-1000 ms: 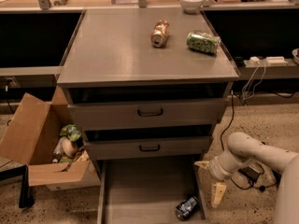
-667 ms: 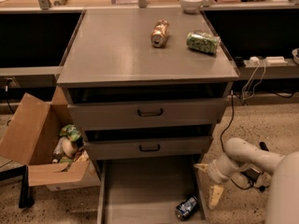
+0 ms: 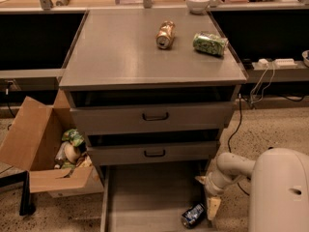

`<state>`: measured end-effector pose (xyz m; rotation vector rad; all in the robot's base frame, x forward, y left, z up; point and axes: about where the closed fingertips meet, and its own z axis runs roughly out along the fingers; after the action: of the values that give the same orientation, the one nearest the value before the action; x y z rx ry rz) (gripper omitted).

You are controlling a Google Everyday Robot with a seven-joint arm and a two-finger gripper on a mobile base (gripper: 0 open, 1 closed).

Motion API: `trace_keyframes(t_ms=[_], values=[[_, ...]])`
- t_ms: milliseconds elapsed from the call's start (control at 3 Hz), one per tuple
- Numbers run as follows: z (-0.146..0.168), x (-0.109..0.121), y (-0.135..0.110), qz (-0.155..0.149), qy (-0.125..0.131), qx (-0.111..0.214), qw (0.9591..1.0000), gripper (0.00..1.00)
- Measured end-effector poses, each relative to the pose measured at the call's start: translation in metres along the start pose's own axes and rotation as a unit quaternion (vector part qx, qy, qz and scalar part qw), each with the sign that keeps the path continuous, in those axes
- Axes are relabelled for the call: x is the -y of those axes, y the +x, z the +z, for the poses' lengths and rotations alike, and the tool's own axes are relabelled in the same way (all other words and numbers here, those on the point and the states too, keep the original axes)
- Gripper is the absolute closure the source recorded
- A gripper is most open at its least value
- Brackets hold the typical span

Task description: Pick pepsi can from bottom drawer and place on counter

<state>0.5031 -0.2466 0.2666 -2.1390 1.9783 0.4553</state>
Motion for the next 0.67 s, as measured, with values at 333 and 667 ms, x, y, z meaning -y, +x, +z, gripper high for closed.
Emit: trace_keyframes(t_ms=[333,667], values=[[0.0,0.0,0.0,0.0,0.0,0.0,1.0,0.0],[0.0081,0.0009,-0.0015,-0.014,0.001,-0.002,0.9999,0.0]])
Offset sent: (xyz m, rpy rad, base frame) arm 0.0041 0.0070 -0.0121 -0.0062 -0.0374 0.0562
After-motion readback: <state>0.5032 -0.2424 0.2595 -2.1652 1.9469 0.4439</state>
